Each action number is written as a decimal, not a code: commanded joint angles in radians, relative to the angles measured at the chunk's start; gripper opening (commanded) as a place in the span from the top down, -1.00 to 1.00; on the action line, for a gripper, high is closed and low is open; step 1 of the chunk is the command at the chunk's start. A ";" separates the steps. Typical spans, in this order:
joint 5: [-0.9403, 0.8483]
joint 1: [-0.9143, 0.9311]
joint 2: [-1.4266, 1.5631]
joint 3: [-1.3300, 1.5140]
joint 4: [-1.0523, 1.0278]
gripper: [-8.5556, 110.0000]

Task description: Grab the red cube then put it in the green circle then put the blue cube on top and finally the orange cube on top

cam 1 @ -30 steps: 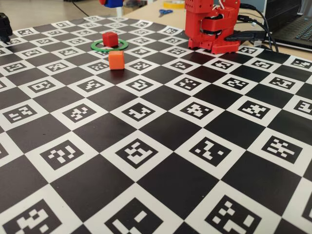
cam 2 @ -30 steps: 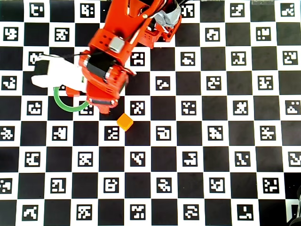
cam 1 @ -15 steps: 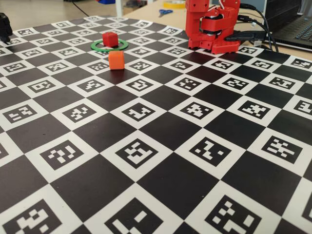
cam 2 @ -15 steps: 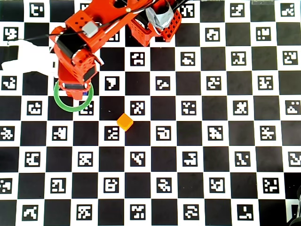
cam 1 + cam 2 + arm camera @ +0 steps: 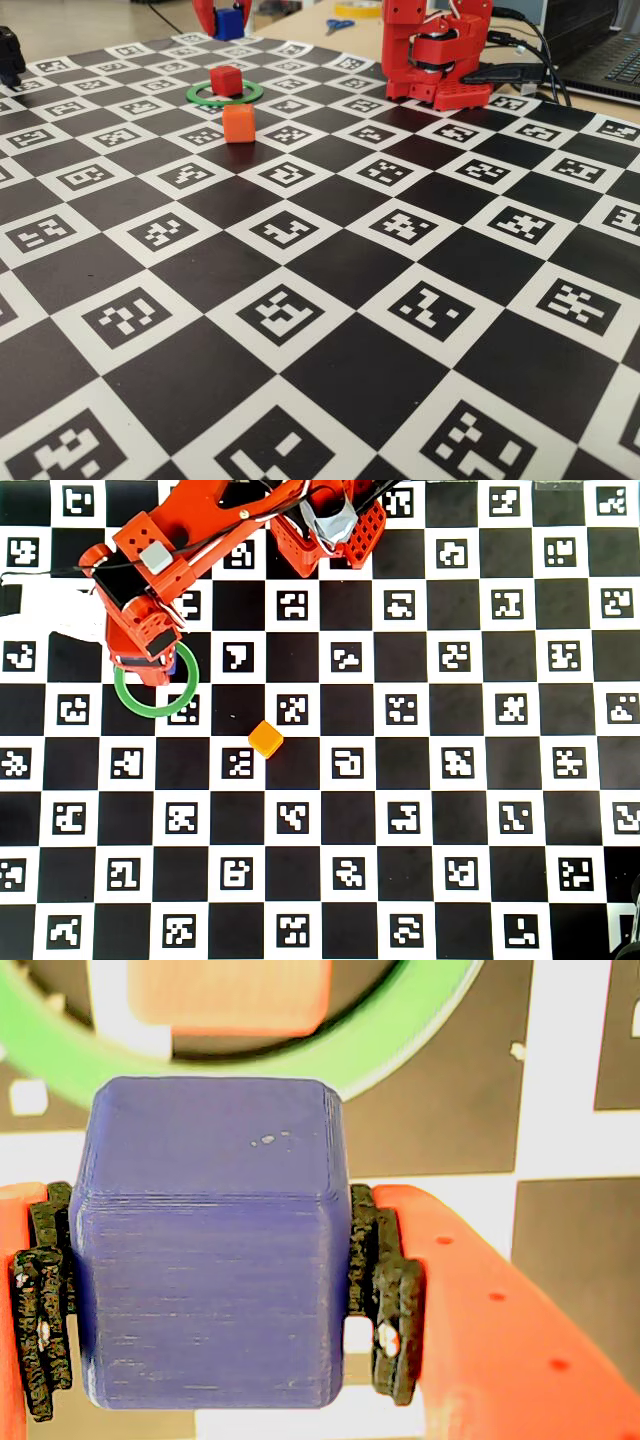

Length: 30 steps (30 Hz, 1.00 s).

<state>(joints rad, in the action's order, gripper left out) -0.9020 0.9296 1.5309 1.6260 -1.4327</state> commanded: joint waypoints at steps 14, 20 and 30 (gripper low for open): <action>-0.032 0.043 -0.014 0.095 0.224 0.86; -0.038 0.051 -0.029 0.098 0.244 0.86; -0.037 0.051 -0.023 0.110 0.230 0.86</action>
<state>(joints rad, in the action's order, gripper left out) -0.9357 0.9695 1.4772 1.7487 -1.1965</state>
